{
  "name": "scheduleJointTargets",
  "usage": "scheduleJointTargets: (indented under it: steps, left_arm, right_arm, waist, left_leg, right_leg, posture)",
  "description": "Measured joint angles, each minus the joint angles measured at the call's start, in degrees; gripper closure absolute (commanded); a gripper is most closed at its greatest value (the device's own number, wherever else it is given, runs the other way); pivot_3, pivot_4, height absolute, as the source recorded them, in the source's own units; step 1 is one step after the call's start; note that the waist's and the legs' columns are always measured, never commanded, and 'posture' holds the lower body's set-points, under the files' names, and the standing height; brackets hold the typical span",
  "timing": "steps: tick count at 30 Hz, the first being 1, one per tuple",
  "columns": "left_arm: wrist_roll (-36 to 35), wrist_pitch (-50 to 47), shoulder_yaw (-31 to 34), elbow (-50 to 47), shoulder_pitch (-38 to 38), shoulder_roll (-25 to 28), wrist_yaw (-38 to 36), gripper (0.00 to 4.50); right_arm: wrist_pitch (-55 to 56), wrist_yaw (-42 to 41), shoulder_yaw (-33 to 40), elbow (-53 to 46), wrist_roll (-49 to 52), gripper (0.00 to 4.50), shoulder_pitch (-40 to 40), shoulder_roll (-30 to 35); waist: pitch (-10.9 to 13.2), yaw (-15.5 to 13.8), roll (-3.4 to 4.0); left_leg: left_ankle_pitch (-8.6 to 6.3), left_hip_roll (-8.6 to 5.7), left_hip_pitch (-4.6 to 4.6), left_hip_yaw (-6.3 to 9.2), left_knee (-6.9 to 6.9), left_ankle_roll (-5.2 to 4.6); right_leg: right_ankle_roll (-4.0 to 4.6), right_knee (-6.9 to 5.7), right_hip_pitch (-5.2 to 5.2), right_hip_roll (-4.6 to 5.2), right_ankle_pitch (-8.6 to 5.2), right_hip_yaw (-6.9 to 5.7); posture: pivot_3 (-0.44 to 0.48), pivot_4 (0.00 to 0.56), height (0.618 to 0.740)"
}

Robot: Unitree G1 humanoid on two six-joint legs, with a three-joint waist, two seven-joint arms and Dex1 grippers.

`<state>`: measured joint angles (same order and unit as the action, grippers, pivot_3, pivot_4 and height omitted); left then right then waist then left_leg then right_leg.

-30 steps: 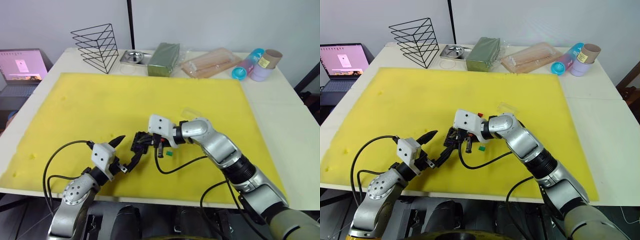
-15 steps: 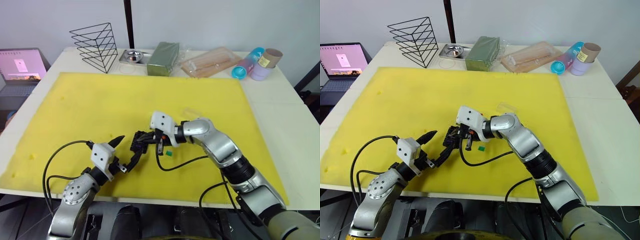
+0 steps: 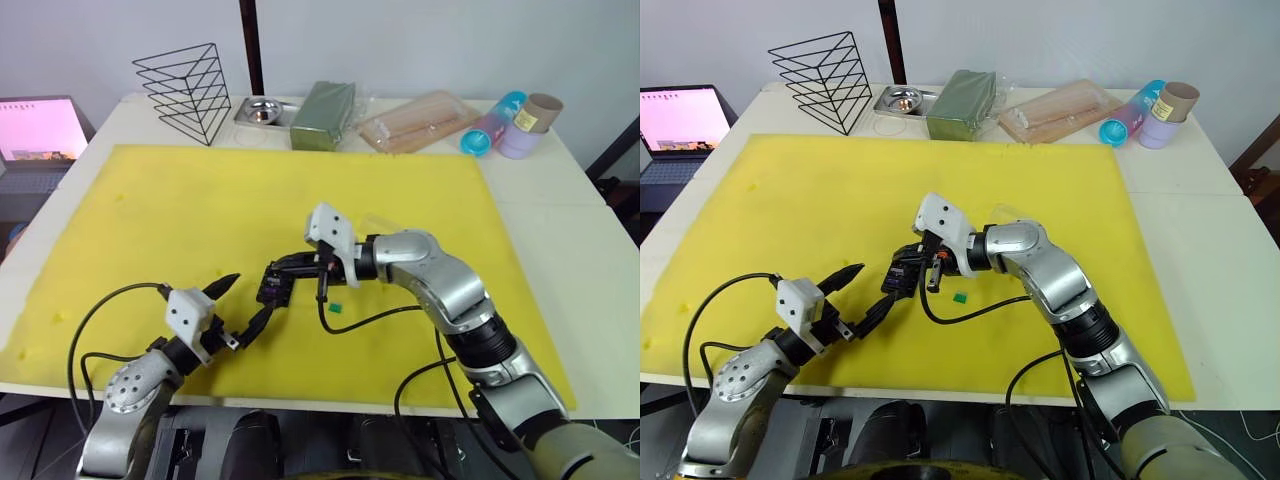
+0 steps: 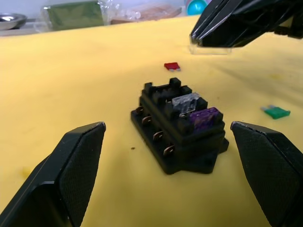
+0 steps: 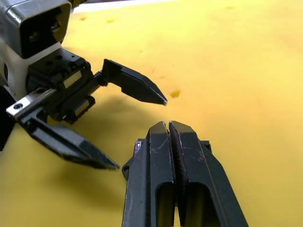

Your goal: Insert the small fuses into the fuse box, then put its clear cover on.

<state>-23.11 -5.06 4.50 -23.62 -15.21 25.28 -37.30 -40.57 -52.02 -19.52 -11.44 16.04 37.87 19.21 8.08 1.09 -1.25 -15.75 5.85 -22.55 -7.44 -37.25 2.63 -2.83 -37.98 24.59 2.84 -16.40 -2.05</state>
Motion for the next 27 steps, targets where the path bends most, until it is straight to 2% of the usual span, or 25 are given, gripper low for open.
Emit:
scheduleJointTargets:
  steps: [3, 7, 9, 11, 14, 18, 22, 27]
  left_arm:
    - [-4.2, -2.5, 3.6, -3.0, -0.5, 4.0, -2.7, 0.00]
    - [-11.5, -6.7, 11.7, -3.2, -0.4, 11.8, -8.1, 0.00]
    - [-13.8, -8.0, 15.6, 0.2, 1.1, 17.1, -12.7, 0.00]
    - [-13.9, -8.2, 20.0, 8.0, 4.0, 22.8, -17.3, 0.00]
    - [-13.8, -8.0, 23.0, 15.2, 8.0, 25.7, -21.1, 0.00]
    - [-11.9, -6.4, 23.1, 23.0, 12.6, 27.8, -24.4, 0.00]
    - [-7.4, -1.8, 24.0, 36.5, 16.1, 29.7, -25.1, 0.00]
    - [-6.1, 0.0, 24.0, 39.8, 18.2, 29.4, -26.1, 0.00]
  right_arm:
    - [-0.1, 0.1, 3.0, -1.9, 1.0, 3.85, 0.1, 2.4]
    - [2.9, -1.7, 6.3, -4.0, 1.0, 2.48, -1.6, 9.7]
    - [5.3, -3.5, 8.6, -4.9, 1.2, 1.76, -4.7, 13.9]
    - [8.0, -5.4, 11.9, -4.9, 1.3, 1.04, -9.2, 18.8]
    - [10.8, -6.6, 15.9, -3.6, 1.3, 0.02, -12.5, 22.4]
    - [15.1, -8.1, 20.9, -1.2, 2.2, 0.02, -16.7, 26.3]
    - [19.6, -7.7, 27.4, 5.4, 2.1, 0.02, -19.9, 28.5]
    - [20.6, -7.9, 28.0, 6.2, 2.4, 0.02, -21.1, 29.0]
  waist:
    - [0.0, -0.2, 0.00]
    - [0.1, -0.2, -0.04]
    - [0.1, -0.4, -0.10]
    - [0.3, -0.5, -0.12]
    - [0.6, 0.0, -0.09]
    - [0.7, -0.1, -0.25]
    - [0.8, -0.1, -0.18]
    - [0.9, -0.1, -0.24]
  left_leg:
    - [0.00, -0.01, 0.00, 0.00, 0.00, 0.00]
    - [0.00, -0.03, 0.00, -0.03, 0.02, 0.00]
    - [0.00, -0.04, 0.00, -0.04, 0.05, 0.00]
    - [0.00, -0.04, 0.00, -0.02, 0.05, 0.00]
    - [0.00, -0.05, 0.02, -0.15, 0.07, 0.00]
    - [0.00, -0.04, 0.02, -0.19, 0.17, 0.01]
    - [0.00, -0.03, 0.02, -0.27, 0.18, 0.01]
    - [0.00, -0.01, 0.01, -0.29, 0.14, 0.01]
  right_leg:
    - [0.01, 0.02, 0.00, 0.03, -0.01, 0.01]
    - [0.15, 0.07, 0.00, 0.04, -0.09, 0.01]
    - [0.16, 0.09, 0.00, 0.01, -0.09, 0.00]
    - [0.18, 0.11, 0.00, -0.02, -0.11, -0.03]
    - [0.14, 0.16, 0.04, 0.00, -0.09, 0.11]
    - [0.00, 0.18, 0.07, -0.06, -0.01, 0.13]
    - [0.00, 0.19, 0.12, -0.06, -0.01, 0.15]
    - [-0.01, 0.18, 0.11, -0.04, 0.00, 0.16]
  posture:
    - [0.000, 0.150, 0.740]
    - [0.000, 0.150, 0.740]
    - [0.000, 0.150, 0.740]
    - [0.000, 0.150, 0.740]
    - [0.000, 0.150, 0.740]
    - [0.000, 0.150, 0.740]
    - [0.000, 0.150, 0.740]
    - [0.000, 0.150, 0.740]
